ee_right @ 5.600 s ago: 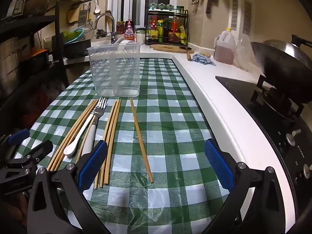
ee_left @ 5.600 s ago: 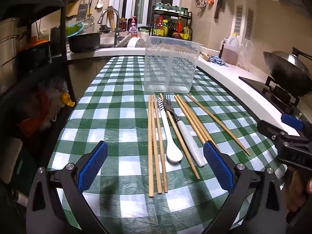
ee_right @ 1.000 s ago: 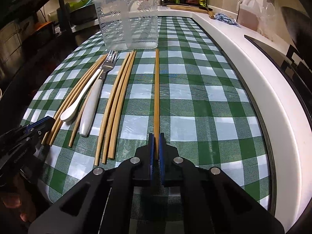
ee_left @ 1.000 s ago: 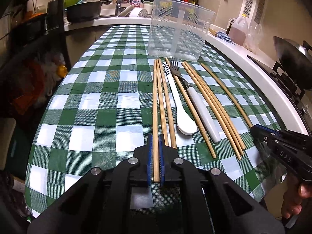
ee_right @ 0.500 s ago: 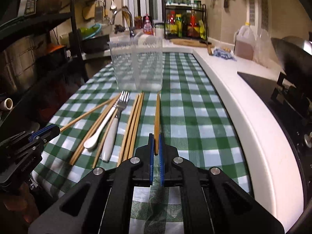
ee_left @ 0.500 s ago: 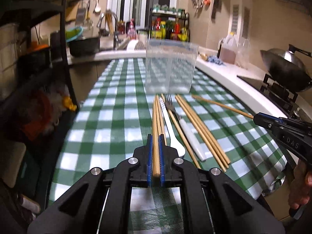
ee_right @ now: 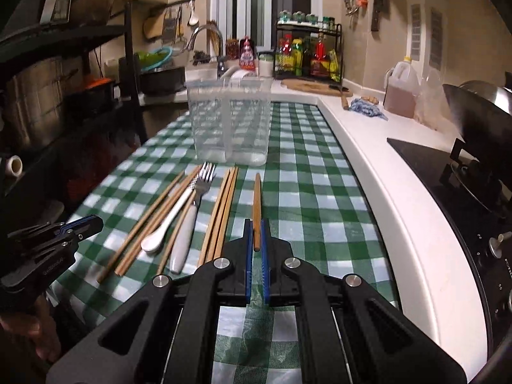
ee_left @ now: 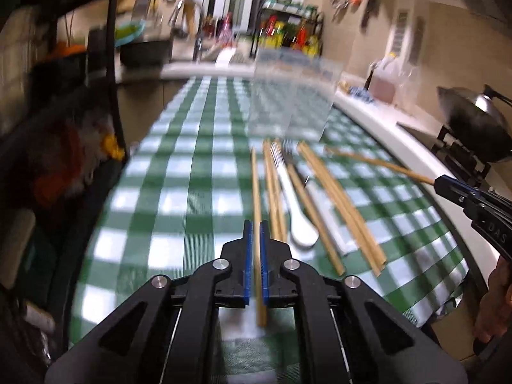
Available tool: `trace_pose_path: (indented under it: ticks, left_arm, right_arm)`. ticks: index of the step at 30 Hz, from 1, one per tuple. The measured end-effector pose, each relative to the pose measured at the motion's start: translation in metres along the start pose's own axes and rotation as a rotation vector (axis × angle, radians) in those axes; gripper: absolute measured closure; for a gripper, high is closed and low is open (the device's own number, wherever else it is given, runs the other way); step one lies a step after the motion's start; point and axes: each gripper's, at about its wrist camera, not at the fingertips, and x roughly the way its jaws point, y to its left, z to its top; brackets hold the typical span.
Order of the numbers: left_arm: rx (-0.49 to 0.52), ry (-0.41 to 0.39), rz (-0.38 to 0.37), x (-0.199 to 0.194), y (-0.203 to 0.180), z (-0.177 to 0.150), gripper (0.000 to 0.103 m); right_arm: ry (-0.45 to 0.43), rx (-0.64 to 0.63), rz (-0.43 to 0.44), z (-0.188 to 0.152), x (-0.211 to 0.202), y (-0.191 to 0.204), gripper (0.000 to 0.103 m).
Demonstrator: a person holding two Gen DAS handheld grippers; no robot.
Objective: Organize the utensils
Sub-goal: 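Lift the held chopsticks with both grippers and carry them above the clear container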
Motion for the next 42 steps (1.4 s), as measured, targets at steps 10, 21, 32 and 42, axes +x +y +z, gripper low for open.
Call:
trace_pose_path:
  ticks: [10,21,32,42]
  left_arm:
    - [0.028,0.066,-0.001,0.021,-0.004,-0.022,0.086]
    - [0.11,0.022,0.066,0.011,-0.018,-0.024,0.097]
    - [0.158,-0.183,0.07,-0.065,-0.036,0.029,0.097]
    - [0.076,-0.173,0.023,-0.084,-0.021,0.07,0.097]
  right_arm:
    - [0.025,0.034,0.032,-0.003,0.005,-0.004,0.098]
    - [-0.003,0.051,0.034,0.001,-0.002,-0.007,0.098]
    - [-0.156,0.03,0.021,0.028,-0.045,-0.01,0.098]
    - [-0.164,0.04,0.016,0.045,-0.053,-0.014,0.098]
